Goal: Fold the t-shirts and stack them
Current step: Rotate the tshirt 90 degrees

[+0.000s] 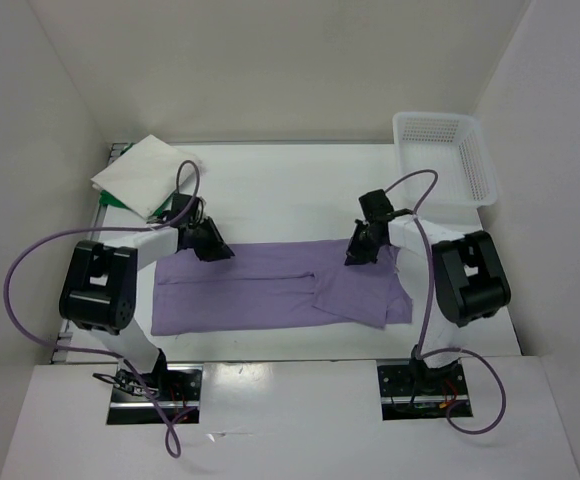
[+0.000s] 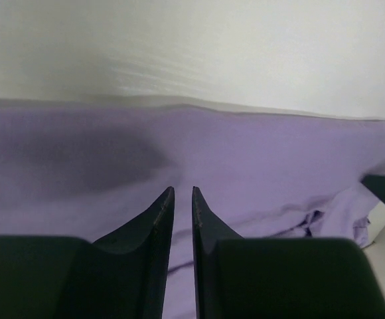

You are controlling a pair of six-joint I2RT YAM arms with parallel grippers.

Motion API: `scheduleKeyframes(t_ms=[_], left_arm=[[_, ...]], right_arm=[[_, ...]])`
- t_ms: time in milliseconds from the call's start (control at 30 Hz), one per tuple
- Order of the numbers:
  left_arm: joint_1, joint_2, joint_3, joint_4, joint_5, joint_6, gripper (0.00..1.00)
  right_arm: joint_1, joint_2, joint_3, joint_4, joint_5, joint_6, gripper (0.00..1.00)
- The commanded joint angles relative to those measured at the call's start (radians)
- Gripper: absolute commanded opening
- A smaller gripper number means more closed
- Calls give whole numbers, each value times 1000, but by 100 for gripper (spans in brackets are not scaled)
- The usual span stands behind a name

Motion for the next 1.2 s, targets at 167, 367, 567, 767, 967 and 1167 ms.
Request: scheduleKeyframes(t_ms=[167, 367, 567, 767, 967, 1167], left_arm=[[15, -196, 105, -64, 64, 10, 23], [-22, -219, 58, -64, 75, -1, 23], [-77, -194, 197, -162, 89, 32, 23], [-88, -194, 228, -170, 59, 23, 23], [-74, -175, 228, -161, 33, 34, 23], [-16, -164, 219, -152, 33, 100, 23]], right_arm=[[2, 285, 217, 91, 44, -12, 0], [30, 709, 838, -10, 19, -12, 0], [98, 1266, 2147, -440, -38, -17, 3], [153, 977, 1830, -387, -24, -132, 11], [162, 550, 1369, -215, -73, -189, 40], [151, 175, 674, -46, -29, -198, 0]])
